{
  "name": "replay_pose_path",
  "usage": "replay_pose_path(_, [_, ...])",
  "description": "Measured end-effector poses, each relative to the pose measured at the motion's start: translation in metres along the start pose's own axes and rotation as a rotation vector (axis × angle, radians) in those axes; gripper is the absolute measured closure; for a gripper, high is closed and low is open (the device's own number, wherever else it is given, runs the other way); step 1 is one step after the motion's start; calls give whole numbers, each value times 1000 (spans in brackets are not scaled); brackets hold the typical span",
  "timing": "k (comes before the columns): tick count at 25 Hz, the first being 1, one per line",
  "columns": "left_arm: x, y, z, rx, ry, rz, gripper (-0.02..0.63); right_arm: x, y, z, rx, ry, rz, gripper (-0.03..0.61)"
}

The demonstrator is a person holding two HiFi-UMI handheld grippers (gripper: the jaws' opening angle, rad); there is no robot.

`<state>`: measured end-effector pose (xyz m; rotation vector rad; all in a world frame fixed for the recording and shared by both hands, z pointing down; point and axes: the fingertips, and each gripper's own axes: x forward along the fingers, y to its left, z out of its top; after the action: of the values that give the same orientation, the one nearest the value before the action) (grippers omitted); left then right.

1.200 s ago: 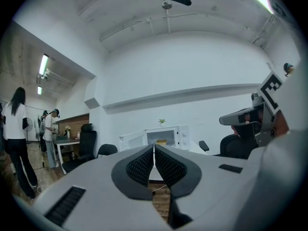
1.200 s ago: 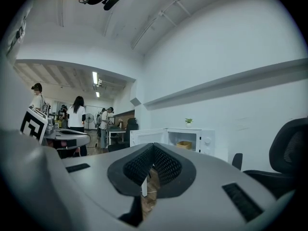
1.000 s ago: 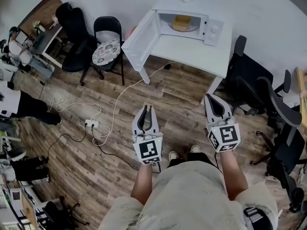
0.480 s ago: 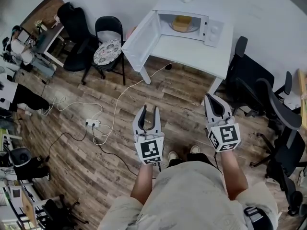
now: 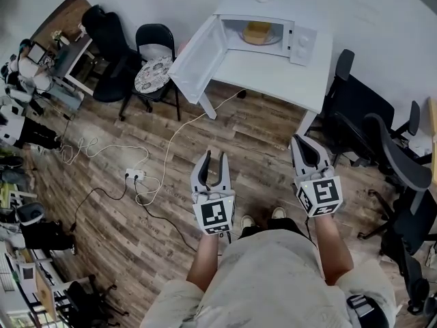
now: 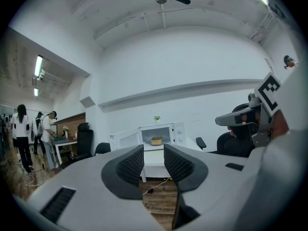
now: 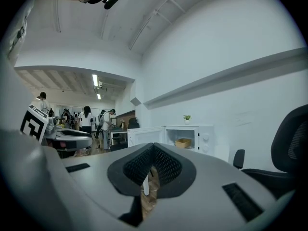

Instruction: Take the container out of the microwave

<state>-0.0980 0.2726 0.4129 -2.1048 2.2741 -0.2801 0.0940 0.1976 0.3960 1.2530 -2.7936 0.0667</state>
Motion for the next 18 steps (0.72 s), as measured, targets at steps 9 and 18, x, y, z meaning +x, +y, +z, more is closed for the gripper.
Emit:
replay_pose_path(9, [16,-22,4,6,23,25,480,2,-32,-4,31,-14,20,563])
replay_pose_path(18, [47,-68,14,21,29,14,480,-2,-81,-9,57,-22,31,564])
